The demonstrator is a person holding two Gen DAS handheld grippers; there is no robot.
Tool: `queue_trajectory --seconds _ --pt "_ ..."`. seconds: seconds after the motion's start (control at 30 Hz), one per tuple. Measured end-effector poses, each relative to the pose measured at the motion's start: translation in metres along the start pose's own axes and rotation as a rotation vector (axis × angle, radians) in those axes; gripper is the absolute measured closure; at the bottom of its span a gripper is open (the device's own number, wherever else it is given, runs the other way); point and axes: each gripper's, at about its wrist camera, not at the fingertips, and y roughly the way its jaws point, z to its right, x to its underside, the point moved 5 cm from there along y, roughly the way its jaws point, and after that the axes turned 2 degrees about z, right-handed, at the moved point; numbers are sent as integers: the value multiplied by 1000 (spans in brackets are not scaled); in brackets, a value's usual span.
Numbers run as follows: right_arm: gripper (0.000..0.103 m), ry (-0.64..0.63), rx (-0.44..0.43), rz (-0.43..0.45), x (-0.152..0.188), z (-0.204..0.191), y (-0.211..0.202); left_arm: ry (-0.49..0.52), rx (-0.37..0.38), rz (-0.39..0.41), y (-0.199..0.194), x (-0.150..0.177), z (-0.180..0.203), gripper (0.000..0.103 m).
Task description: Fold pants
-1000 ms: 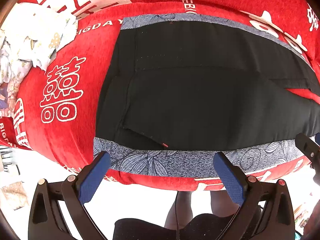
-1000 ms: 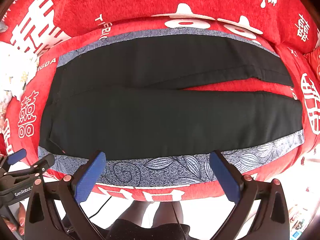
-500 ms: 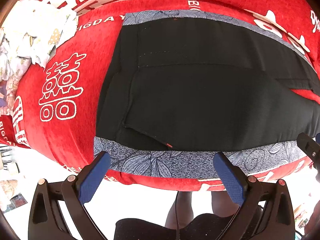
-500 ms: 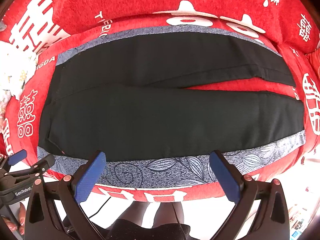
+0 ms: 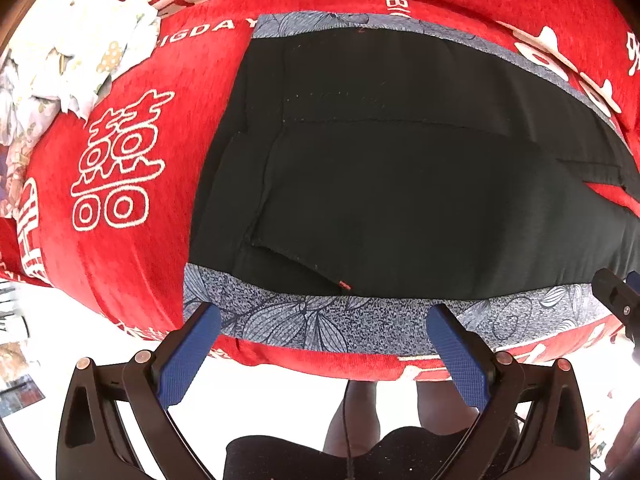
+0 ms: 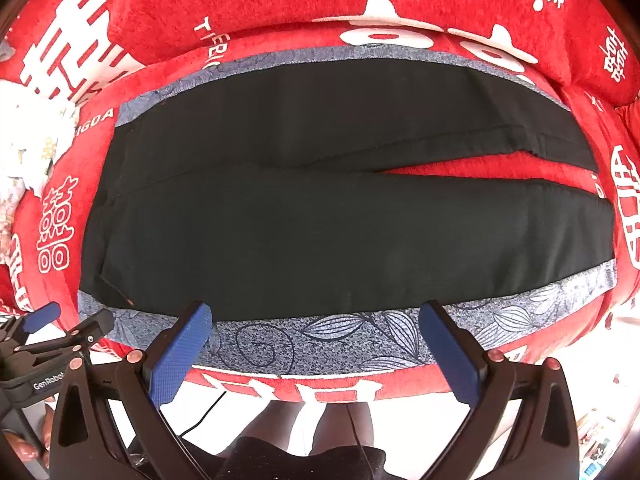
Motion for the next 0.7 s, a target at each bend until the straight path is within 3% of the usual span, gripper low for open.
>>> queue_trajectory --seconds 0.7 --pt "0 23 -38 -12 13 9 5 -40 13 -4 10 14 -14 0"
